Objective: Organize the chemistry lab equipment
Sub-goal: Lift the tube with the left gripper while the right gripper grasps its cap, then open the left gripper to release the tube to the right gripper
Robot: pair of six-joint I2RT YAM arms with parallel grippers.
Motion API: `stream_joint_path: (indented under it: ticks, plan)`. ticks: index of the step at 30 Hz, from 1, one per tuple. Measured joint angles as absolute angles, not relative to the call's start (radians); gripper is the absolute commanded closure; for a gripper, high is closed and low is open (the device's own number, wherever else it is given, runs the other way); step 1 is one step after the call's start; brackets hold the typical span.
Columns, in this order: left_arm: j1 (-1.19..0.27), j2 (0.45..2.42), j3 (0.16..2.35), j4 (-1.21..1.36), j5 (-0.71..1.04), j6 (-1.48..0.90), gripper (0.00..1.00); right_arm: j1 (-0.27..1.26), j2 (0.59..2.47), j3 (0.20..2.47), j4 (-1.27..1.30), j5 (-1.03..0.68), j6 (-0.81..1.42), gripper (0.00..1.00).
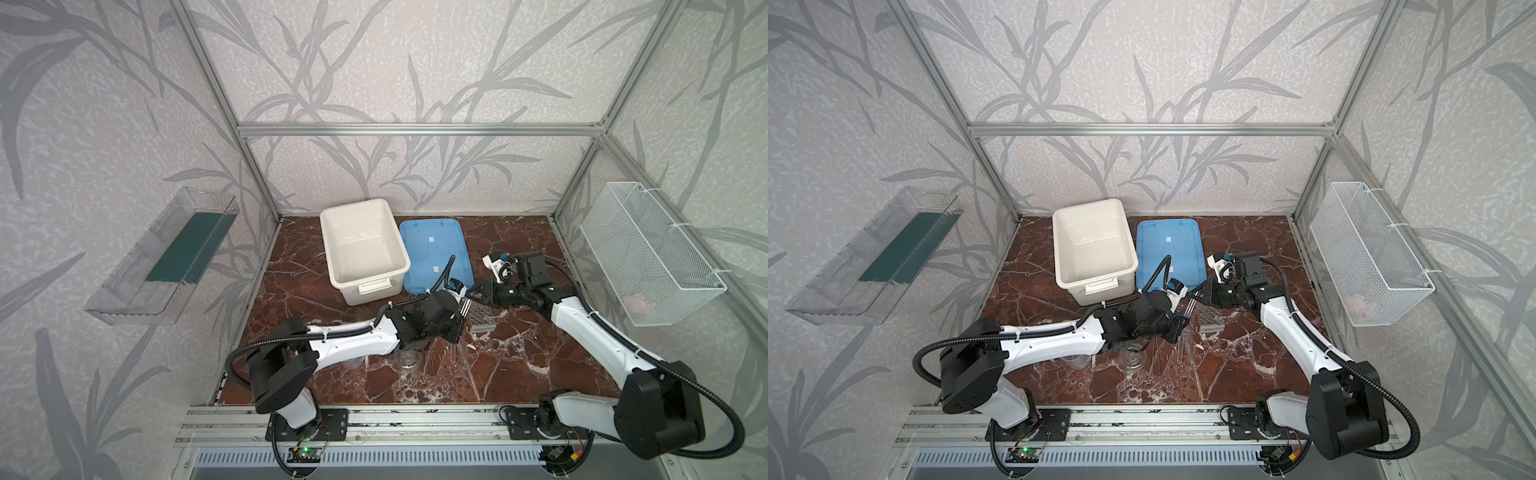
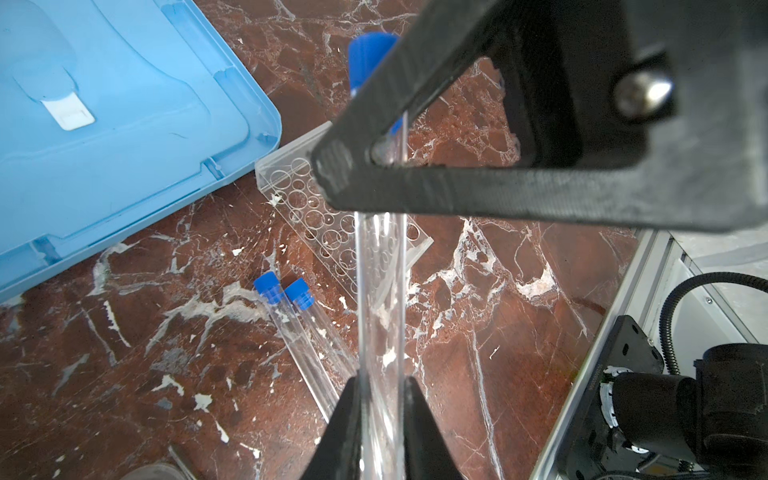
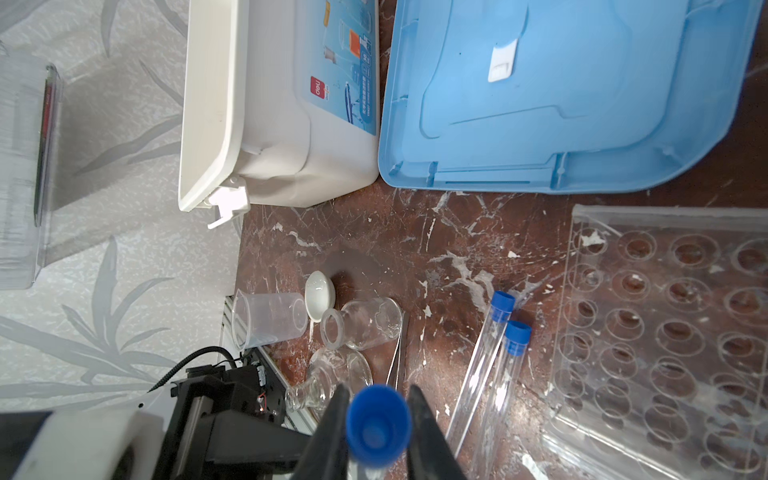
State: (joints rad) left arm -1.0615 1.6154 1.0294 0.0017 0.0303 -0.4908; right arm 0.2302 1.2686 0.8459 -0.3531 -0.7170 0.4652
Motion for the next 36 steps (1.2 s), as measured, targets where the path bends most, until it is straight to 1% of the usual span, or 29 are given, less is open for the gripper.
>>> stream_joint_path:
  ticks: [4,5,7,9,12,14,15,22,26,36]
  plan:
    - [-1.063,1.615,1.029,0.002,0.036,-0.491,0.78,0.230,1.268,0.839,-0.342,-0.719,0.468,0.80]
    - [-1.063,1.615,1.029,0.002,0.036,-0.491,0.75,0.231,1.268,0.839,-0.341,-0.718,0.467,0.81]
    - [-1.065,1.615,1.029,0.004,0.039,-0.491,0.67,0.232,1.268,0.836,-0.340,-0.715,0.467,0.81]
    - [-1.066,1.615,1.029,0.007,0.043,-0.492,0.52,0.232,1.267,0.836,-0.341,-0.707,0.467,0.81]
    - [-1.066,1.615,1.029,0.018,0.048,-0.501,0.19,0.232,1.255,0.836,-0.342,-0.673,0.458,0.81]
    - [-1.066,1.615,1.029,0.023,0.047,-0.513,0.04,0.232,1.237,0.836,-0.343,-0.634,0.442,0.81]
    - [-1.066,1.615,1.030,0.023,0.044,-0.522,0.01,0.233,1.224,0.836,-0.344,-0.608,0.431,0.81]
    - [-1.065,1.615,1.133,-0.096,-0.039,-0.646,0.01,0.233,1.110,0.835,-0.328,-0.385,0.328,0.81]
    - [-1.061,1.631,1.192,-0.117,-0.041,-0.694,0.01,0.233,1.054,0.807,-0.234,-0.264,0.263,0.81]
    - [-1.045,1.748,1.254,-0.181,-0.021,-0.727,0.01,0.274,1.079,0.680,0.057,-0.038,0.132,0.83]
